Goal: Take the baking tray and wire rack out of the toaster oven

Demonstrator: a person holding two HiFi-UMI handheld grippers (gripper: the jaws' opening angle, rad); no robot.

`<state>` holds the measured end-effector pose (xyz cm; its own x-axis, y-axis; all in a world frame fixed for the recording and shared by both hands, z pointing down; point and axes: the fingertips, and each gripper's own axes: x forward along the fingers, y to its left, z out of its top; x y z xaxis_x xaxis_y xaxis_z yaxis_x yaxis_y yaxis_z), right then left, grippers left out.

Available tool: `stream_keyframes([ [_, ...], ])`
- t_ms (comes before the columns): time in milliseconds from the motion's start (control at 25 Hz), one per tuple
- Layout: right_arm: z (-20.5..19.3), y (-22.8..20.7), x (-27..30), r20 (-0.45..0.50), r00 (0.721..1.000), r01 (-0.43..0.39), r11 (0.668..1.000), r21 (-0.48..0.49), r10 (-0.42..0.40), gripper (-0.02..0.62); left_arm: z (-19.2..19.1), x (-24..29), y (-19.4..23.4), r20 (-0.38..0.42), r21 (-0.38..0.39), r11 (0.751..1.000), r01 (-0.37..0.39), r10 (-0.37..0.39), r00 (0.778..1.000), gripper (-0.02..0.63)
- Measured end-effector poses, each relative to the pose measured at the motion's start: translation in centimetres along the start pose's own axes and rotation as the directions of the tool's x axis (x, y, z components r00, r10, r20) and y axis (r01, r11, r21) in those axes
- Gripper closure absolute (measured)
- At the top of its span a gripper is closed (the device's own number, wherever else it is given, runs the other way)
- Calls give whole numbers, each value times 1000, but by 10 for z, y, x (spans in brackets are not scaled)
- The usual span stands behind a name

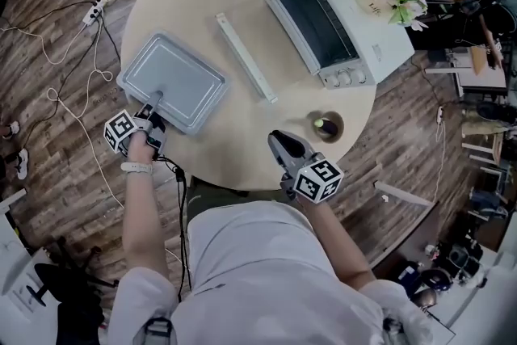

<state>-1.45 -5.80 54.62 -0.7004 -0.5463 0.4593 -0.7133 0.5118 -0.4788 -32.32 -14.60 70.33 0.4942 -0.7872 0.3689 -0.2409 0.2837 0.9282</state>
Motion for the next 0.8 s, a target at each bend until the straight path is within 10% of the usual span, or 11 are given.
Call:
stream_keyframes([
  [360,3,-4,-4,19,1000,-1,1000,16,0,549,4,-9,3,-29,210,959,-192,203,979,321],
  [640,1,-12,-11,27,1000,15,999,33,-16,549,5,-12,12,-11,385,858,-339,372,928,285],
  [800,0,-17,-14,30,999,22,999,39,-23,549,5,-16,22,41,498,746,-442,489,871,278],
])
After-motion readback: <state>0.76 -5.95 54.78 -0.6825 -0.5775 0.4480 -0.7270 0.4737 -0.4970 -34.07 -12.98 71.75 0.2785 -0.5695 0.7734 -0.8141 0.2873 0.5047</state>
